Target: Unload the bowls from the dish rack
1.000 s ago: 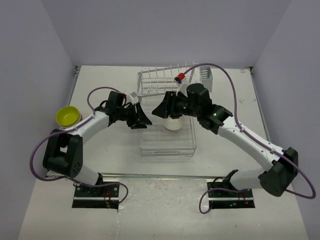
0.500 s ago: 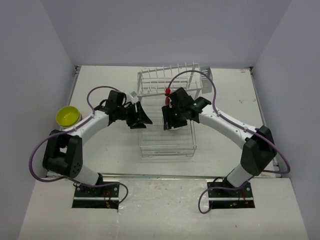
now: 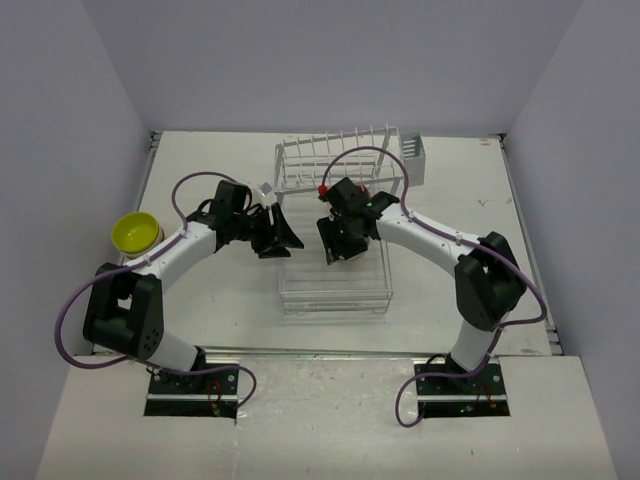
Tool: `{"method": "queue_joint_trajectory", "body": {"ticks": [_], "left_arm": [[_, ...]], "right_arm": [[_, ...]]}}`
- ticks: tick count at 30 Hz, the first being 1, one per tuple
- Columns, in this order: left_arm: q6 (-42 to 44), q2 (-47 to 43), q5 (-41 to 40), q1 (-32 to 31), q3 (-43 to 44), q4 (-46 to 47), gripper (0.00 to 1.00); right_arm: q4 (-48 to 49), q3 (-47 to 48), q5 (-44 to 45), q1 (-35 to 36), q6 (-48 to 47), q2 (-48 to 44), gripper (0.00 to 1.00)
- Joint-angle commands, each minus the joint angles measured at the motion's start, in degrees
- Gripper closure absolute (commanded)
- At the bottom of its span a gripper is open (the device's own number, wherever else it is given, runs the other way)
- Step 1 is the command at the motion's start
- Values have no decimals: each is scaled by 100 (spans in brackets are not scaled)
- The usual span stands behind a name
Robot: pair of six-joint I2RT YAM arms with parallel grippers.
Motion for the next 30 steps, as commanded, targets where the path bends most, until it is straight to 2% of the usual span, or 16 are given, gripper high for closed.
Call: {"method": "queue_joint_trajectory", "body": {"ticks": [1, 4, 5, 7, 8, 10, 11, 18, 30], "left_arm": [[106, -213, -132, 18, 155, -104, 43], [132, -283, -133, 18, 155, -87, 42], [132, -318, -133, 18, 146, -78, 43], [133, -362, -141, 9, 138, -60, 42], [115, -397, -159, 9, 120, -51, 42], [97, -424, -159, 18, 102, -25, 42], [89, -459, -159, 18, 85, 1, 42], [-43, -547, -150, 18, -73, 195, 42], [-210, -433, -176, 9, -117, 361, 42]], "right_arm": [[80, 287, 240, 5, -254, 127, 50], [54, 322, 460, 5, -245, 233, 60], [62, 322, 469, 5, -245, 250, 68], [71, 314, 618, 5, -219, 268, 74], [80, 279, 679, 14, -210, 277, 83], [89, 270, 732, 14, -210, 285, 92], [71, 269, 767, 14, -227, 285, 100], [27, 252, 908, 49, -386, 110, 100], [-34, -2, 644, 189, -193, -382, 100]]}}
